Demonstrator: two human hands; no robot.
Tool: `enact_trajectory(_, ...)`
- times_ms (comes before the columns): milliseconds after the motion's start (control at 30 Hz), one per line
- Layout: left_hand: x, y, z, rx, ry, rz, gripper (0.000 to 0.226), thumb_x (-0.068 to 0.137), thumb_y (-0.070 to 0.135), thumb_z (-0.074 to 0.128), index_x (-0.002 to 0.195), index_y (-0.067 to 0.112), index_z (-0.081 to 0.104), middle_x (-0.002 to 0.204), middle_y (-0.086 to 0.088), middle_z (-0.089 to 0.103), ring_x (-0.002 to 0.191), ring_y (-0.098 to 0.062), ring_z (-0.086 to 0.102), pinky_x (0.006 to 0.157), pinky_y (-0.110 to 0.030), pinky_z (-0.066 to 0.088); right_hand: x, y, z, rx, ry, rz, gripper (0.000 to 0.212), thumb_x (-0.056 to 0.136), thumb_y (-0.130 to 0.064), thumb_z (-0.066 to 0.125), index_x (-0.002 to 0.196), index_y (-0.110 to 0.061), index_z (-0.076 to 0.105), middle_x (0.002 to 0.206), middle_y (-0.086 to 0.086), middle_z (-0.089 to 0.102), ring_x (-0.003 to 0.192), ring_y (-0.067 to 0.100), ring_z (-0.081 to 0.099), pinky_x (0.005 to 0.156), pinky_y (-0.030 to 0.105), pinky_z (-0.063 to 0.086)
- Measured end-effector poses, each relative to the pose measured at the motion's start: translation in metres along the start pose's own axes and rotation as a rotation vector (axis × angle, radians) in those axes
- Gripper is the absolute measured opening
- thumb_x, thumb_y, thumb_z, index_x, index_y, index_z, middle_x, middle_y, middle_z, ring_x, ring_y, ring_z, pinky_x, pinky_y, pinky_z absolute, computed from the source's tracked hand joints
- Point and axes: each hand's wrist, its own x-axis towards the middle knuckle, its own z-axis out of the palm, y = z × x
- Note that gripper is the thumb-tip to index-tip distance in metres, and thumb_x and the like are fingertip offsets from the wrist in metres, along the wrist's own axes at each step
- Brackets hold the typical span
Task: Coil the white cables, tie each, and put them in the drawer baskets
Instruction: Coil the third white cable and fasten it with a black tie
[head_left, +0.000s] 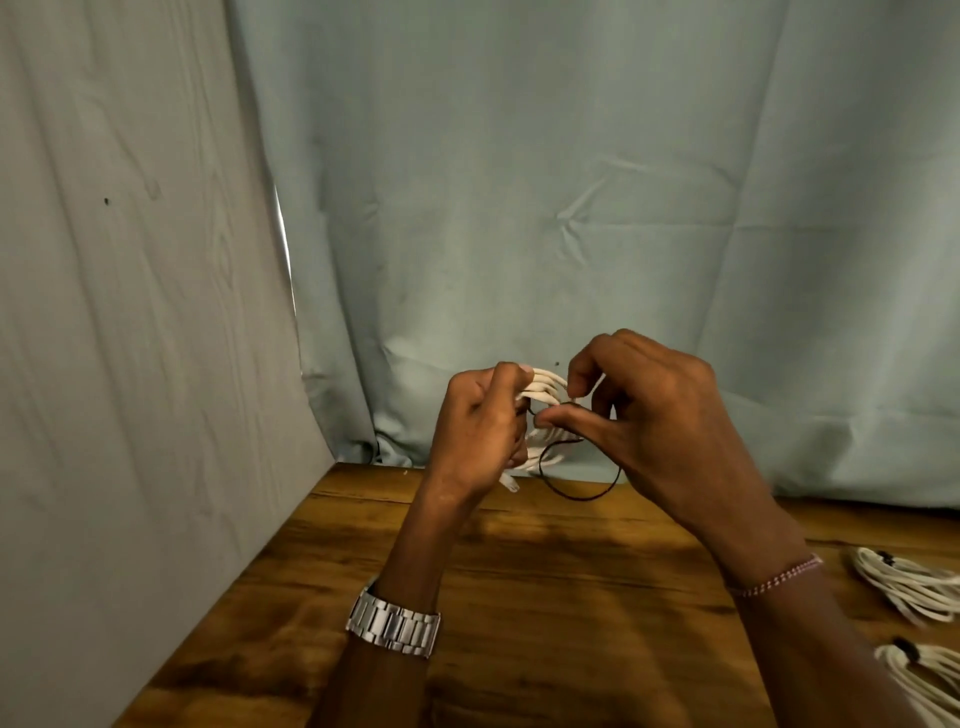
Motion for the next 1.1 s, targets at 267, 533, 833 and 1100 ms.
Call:
enact_trajectory(267, 0.000, 0.000, 0.000, 0.017, -0.003, 0.005, 0.049, 0.104, 0.015, 0.037, 0.058, 0.018, 0.055, 0.049, -0.001, 0.030, 0.043, -0.014, 0.024, 0.046, -0.029, 0.019, -0.002, -0.003, 0.001, -0.023, 0.004, -0.005, 0.048, 0.080, -0.032, 0.080, 0.119, -0.007, 0.067, 0.099, 0.005, 0.077, 0.057, 0.003, 0.065, 0.062, 0.009, 0.049)
enact_trajectory(533, 0.000, -0.003, -0.002, 0.019, -0.053, -0.004, 0.052, 0.104, 0.015, 0.036, 0.058, 0.027, 0.058, 0.053, 0.002, 0.029, 0.046, -0.013, 0.024, 0.049, -0.033, 0.019, -0.001, -0.006, 0.000, -0.028, -0.072, -0.025, 0.048, 0.089, -0.028, 0.074, 0.130, -0.005, 0.062, 0.094, 0.005, 0.078, 0.064, 0.008, 0.071, 0.062, 0.016, 0.053)
enact_trajectory(833, 0.003, -0.012, 0.001, 0.149, -0.031, 0.067, 0.032, 0.105, 0.018, 0.042, 0.080, 0.011, 0.060, 0.053, 0.001, 0.035, 0.045, -0.010, 0.031, 0.046, -0.025, 0.028, -0.003, 0.002, 0.001, 0.004, -0.085, 0.008, 0.051, 0.090, -0.021, 0.075, 0.134, -0.007, 0.055, 0.100, 0.010, 0.077, 0.073, 0.013, 0.075, 0.066, 0.031, 0.063)
enact_trajectory(1100, 0.001, -0.011, 0.003, 0.120, 0.007, 0.174, 0.025, 0.104, 0.019, 0.049, 0.085, 0.012, 0.063, 0.052, 0.000, 0.037, 0.044, -0.011, 0.032, 0.043, -0.026, 0.028, -0.003, 0.001, -0.003, 0.010, -0.052, 0.032, 0.046, 0.087, -0.033, 0.071, 0.124, -0.013, 0.054, 0.102, 0.005, 0.077, 0.058, -0.002, 0.063, 0.057, 0.015, 0.057)
